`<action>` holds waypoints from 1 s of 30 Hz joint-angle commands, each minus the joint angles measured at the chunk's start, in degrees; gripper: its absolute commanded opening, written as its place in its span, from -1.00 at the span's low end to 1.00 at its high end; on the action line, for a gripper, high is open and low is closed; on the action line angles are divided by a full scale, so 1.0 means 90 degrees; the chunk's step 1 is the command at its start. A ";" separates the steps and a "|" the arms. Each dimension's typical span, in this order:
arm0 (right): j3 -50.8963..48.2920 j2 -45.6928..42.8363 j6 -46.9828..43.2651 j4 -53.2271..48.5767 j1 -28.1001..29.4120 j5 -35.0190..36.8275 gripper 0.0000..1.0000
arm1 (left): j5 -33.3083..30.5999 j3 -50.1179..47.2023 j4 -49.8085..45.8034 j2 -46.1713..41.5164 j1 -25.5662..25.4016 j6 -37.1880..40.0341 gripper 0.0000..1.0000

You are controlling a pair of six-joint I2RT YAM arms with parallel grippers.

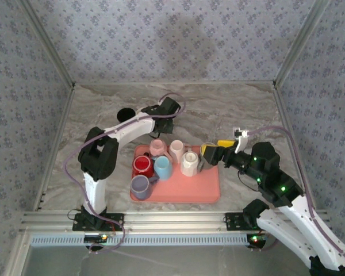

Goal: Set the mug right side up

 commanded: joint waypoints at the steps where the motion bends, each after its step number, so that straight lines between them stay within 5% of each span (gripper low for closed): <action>1: -0.0051 -0.0011 -0.0054 0.0180 -0.0025 0.0107 1.00 | -0.0299 0.0327 0.0214 -0.0036 -0.0024 -0.0269 -1.00; 10: 0.0012 -0.0124 -0.0110 -0.0052 -0.0025 0.0145 1.00 | -0.0329 0.0366 0.0120 0.0150 -0.0060 -0.0382 -0.99; 16: -0.0026 -0.0206 -0.0109 -0.0107 -0.0035 0.0151 1.00 | -0.0439 0.0337 0.0153 0.0199 -0.0074 -0.0358 -0.73; 30: 0.0105 -0.0242 -0.0089 -0.0306 -0.0035 0.0127 1.00 | -0.0442 0.0327 0.0199 0.0339 -0.0009 -0.0333 -0.53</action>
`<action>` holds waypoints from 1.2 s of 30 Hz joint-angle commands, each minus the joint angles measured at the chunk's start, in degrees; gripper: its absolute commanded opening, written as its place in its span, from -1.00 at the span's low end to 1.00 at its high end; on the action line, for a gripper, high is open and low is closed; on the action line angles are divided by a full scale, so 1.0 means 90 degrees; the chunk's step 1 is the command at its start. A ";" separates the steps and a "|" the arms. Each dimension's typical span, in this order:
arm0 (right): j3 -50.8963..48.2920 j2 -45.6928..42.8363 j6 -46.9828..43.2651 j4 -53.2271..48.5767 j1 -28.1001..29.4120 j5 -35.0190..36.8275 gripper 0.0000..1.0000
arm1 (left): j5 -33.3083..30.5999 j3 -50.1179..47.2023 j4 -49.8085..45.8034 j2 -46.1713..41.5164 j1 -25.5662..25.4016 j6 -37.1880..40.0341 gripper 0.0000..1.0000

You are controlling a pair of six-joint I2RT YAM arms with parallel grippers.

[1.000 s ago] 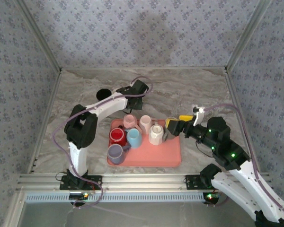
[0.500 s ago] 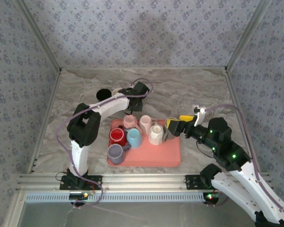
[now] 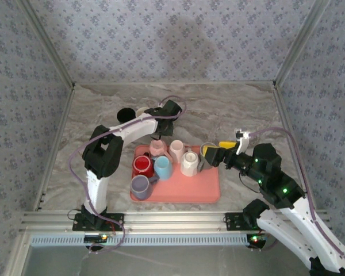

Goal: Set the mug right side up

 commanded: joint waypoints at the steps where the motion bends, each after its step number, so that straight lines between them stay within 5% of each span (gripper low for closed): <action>1: 0.0109 -0.0088 -0.0095 -0.0088 -0.0032 0.0077 1.00 | -0.0258 0.0291 0.0285 0.0023 0.0045 -0.0064 -0.53; 24: 0.0376 -0.0131 -0.0134 -0.0380 -0.0043 -0.0013 1.00 | -0.0463 0.0121 0.0093 -0.0615 -0.0144 -0.0082 -0.18; 36: 0.0496 -0.0277 -0.0229 -0.0705 -0.0034 -0.0080 1.00 | -0.0590 -0.0429 -0.0150 -0.2717 -0.0352 0.0198 0.01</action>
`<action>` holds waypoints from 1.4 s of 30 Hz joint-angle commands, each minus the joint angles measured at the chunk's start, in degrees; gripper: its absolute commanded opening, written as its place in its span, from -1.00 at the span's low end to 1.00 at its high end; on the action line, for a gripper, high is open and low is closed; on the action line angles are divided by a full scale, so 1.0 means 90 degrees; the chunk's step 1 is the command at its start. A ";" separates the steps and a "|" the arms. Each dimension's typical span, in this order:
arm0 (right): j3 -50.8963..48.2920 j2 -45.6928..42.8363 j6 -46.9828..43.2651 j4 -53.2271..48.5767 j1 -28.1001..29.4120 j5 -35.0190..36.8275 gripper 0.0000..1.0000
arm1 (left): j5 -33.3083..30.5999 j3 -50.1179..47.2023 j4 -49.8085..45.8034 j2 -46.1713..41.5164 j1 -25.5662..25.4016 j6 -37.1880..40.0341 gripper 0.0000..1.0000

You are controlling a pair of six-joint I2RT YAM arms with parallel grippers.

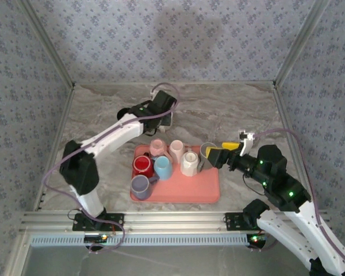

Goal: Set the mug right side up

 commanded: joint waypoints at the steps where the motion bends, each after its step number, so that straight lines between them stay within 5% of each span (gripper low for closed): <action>1: 0.0204 -0.0072 -0.0238 -0.0271 -0.0014 -0.0103 1.00 | 0.0051 -0.0373 -0.0129 -0.0953 -0.0089 0.0333 0.01; 8: 0.0761 0.1089 -0.0662 -0.1194 0.0256 -0.0037 1.00 | 0.0617 -0.1946 -0.0197 -0.3264 -0.0101 0.0524 0.03; 15: 0.1878 0.3451 -0.1992 -0.1706 0.2485 0.1357 1.00 | -0.0489 -0.2877 -0.0874 -0.4991 -0.0101 0.0821 0.04; 21: 0.2564 0.5308 -0.3800 -0.1562 0.3508 0.1248 0.96 | -0.1565 -0.3742 -0.0289 -0.6226 -0.0106 0.1076 0.05; 27: 0.3240 0.6228 -0.4785 -0.1275 0.3608 0.0108 1.00 | -0.1713 -0.3970 -0.0069 -0.6469 -0.0099 0.1176 0.06; 33: 0.3678 0.7125 -0.5727 -0.1531 0.3825 0.0303 1.00 | -0.2147 -0.4033 -0.0028 -0.6936 -0.0089 0.1168 0.06; 42: 0.3082 0.7259 -0.6878 -0.0443 0.3835 -0.0128 1.00 | -0.2143 -0.4183 0.0145 -0.7281 -0.0081 0.1236 0.06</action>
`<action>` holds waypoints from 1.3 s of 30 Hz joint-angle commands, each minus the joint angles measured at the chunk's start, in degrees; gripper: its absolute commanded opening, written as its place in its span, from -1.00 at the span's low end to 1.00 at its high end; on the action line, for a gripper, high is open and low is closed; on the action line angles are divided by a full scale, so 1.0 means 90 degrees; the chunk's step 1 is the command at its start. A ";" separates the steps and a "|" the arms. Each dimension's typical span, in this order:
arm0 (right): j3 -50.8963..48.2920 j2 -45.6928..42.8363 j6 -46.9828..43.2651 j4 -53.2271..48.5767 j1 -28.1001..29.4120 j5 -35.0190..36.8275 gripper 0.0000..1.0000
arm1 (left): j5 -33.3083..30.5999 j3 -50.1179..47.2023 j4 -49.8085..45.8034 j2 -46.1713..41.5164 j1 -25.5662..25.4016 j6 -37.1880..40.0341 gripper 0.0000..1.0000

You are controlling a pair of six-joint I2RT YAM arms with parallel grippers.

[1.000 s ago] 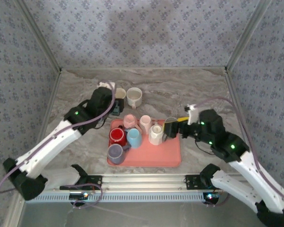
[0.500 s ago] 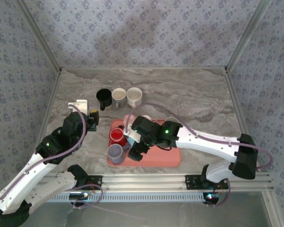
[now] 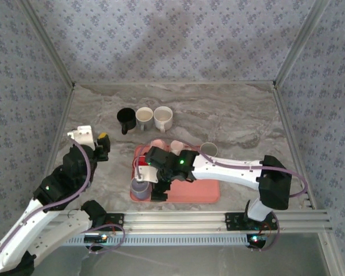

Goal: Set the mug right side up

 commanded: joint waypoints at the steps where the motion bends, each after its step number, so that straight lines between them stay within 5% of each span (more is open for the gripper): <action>1: 0.0139 0.0197 -0.0693 0.0319 0.0000 -0.0301 0.99 | -0.0108 -0.0017 0.0186 0.0054 0.0003 0.0139 0.07; 25: 0.1585 0.1823 -0.1015 -0.0130 0.0155 -0.0651 1.00 | 0.0366 -0.0191 0.0435 -0.0153 0.0588 0.0115 0.06; 39: 0.2013 0.2358 -0.1142 -0.1058 0.0324 0.0380 0.98 | 0.0579 -0.0211 0.0469 -0.0111 0.0766 0.0087 0.05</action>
